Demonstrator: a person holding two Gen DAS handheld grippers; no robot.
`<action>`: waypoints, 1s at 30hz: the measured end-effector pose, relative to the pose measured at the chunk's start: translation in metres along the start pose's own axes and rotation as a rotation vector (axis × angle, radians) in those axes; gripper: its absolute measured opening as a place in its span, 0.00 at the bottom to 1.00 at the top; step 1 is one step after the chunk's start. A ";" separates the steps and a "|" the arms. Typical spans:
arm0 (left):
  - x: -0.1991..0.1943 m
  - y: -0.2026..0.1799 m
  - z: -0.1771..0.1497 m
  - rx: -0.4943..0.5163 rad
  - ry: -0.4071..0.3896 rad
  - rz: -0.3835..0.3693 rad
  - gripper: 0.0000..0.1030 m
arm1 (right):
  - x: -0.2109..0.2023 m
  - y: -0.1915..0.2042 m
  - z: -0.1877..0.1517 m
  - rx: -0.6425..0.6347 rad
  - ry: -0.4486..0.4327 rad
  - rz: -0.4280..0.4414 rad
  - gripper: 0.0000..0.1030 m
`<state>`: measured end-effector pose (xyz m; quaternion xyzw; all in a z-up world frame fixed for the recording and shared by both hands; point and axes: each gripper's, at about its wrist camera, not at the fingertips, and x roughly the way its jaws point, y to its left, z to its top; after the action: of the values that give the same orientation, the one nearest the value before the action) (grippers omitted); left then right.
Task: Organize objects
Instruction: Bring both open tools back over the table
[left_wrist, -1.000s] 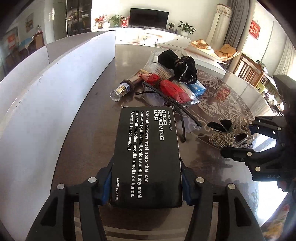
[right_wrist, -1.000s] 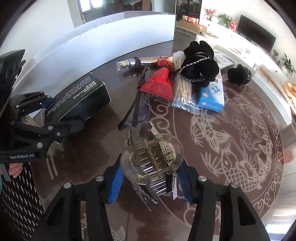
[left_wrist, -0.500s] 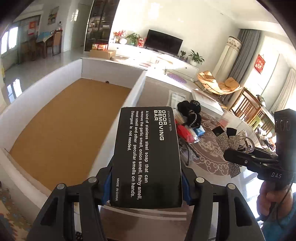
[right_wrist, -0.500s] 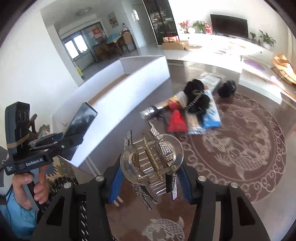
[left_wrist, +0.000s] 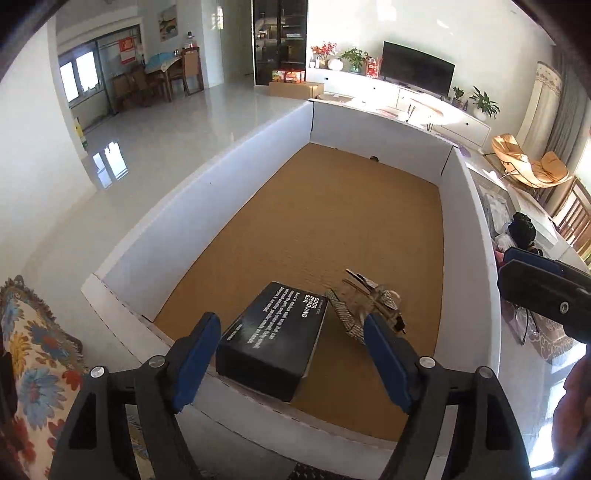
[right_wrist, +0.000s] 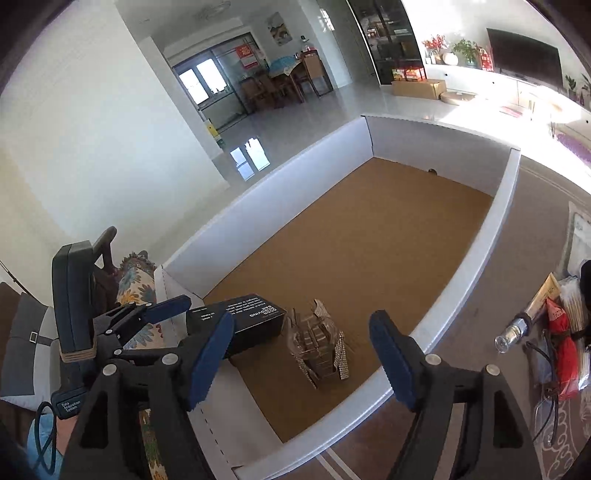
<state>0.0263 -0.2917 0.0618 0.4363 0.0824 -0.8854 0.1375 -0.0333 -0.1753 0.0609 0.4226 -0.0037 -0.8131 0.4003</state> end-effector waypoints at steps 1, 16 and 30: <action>-0.006 -0.004 -0.002 -0.002 -0.018 -0.021 0.78 | -0.011 -0.007 -0.006 -0.007 -0.025 -0.025 0.86; 0.013 -0.233 -0.084 0.351 0.133 -0.338 0.96 | -0.144 -0.208 -0.182 0.101 0.017 -0.611 0.91; 0.070 -0.267 -0.091 0.366 0.086 -0.218 0.99 | -0.144 -0.226 -0.207 0.114 0.041 -0.667 0.97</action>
<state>-0.0308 -0.0260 -0.0416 0.4798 -0.0271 -0.8759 -0.0442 0.0095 0.1414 -0.0517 0.4387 0.0973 -0.8890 0.0879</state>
